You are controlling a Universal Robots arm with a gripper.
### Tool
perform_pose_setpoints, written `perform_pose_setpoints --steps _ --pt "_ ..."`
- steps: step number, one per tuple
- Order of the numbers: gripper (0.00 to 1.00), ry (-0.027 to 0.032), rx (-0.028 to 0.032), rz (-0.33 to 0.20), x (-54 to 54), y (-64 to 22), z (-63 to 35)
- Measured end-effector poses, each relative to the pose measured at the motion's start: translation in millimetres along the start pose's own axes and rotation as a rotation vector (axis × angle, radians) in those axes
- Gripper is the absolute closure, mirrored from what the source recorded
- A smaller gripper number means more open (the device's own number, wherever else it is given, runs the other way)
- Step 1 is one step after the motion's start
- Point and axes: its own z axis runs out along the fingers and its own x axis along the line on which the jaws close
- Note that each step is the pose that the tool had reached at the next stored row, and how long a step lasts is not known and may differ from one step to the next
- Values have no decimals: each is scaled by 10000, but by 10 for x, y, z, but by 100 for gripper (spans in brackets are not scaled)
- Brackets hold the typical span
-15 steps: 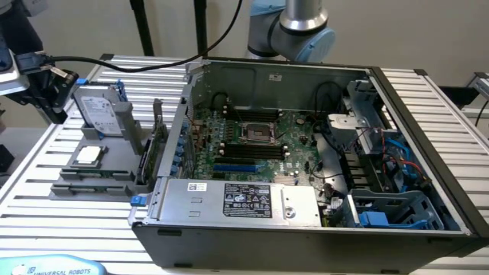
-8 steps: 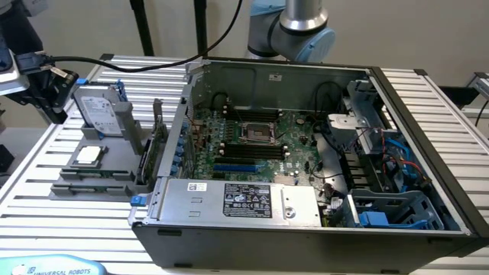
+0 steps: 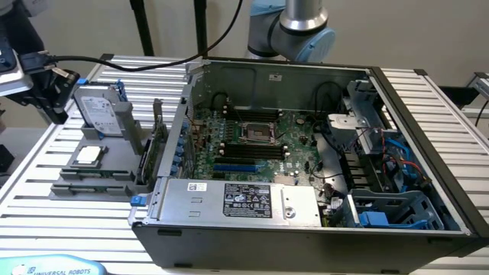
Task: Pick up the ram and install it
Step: 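Pick up the ram and move it above insertion slot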
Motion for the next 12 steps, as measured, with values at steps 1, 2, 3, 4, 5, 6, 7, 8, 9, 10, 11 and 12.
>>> perform_pose_setpoints --steps 1,2,3,4,5,6,7,8,9,10,11,12 --pt "89 10 -2 -177 0 0 3" --pt "89 20 -5 -359 0 0 7" --pt "89 29 -8 -544 -1 -1 12" --pt "89 37 -12 -724 -1 -1 18" --pt "89 46 -16 -903 0 -1 23" --pt "89 55 -19 -1088 0 -2 29" --pt "89 64 -22 -1269 0 -2 35" --pt "89 72 -26 -1447 0 -2 41" --pt "89 81 -30 -1628 0 -3 48" --pt "89 91 -33 -1817 0 -3 54" --pt "89 100 -37 -2003 0 -4 61" --pt "89 108 -40 -2183 0 -4 67"
